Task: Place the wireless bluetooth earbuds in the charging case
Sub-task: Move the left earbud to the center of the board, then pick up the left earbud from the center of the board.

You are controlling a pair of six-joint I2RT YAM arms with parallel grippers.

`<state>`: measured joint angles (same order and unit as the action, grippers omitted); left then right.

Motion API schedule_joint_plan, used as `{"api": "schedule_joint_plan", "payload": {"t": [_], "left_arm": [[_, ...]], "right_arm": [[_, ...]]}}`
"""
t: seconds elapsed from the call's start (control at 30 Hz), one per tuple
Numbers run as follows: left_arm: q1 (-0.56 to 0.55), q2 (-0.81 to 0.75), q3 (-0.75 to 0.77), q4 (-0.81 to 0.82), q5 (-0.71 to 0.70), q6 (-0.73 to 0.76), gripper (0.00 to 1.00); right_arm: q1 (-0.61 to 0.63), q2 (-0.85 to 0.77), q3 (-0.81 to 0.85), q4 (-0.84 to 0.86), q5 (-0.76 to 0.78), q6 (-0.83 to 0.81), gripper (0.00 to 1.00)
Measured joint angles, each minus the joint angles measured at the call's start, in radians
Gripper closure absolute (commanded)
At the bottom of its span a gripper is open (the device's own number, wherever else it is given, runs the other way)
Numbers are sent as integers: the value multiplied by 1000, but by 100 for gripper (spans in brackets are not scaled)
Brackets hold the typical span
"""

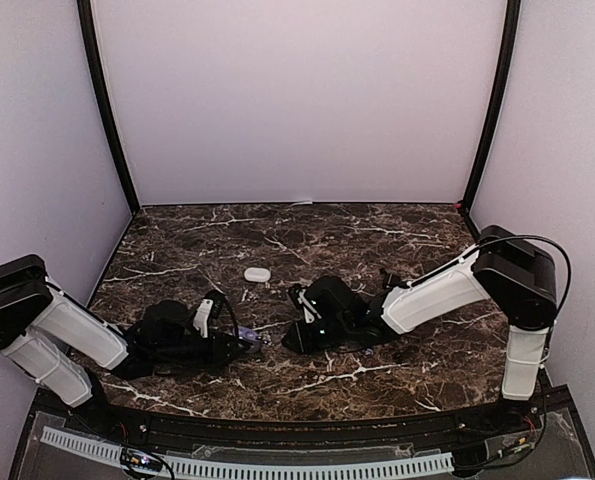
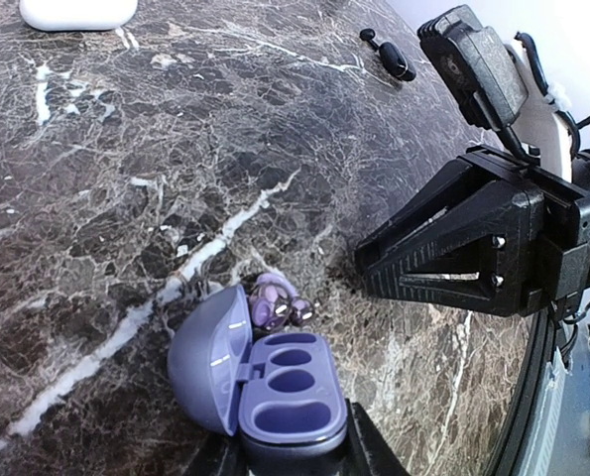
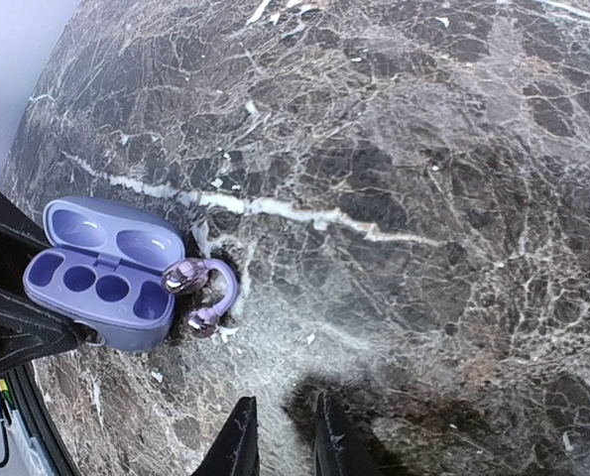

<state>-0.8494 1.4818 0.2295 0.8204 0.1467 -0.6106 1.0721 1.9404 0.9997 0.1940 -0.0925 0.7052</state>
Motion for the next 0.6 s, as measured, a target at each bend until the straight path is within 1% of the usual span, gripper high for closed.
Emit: {"api": "schedule_joint_plan", "payload": {"t": [0.1, 0.3, 0.47, 0.6], "left_arm": [[-1, -26, -3, -24, -42, 0, 87], [-1, -186, -32, -106, -131, 11, 86], [0, -220, -32, -121, -134, 30, 86], [11, -220, -32, -129, -125, 35, 86]], "right_arm": [[0, 13, 21, -10, -10, -5, 81], [0, 39, 58, -16, -16, -15, 82], [0, 52, 81, -26, -16, -25, 81], [0, 89, 148, -52, -15, -48, 81]]}}
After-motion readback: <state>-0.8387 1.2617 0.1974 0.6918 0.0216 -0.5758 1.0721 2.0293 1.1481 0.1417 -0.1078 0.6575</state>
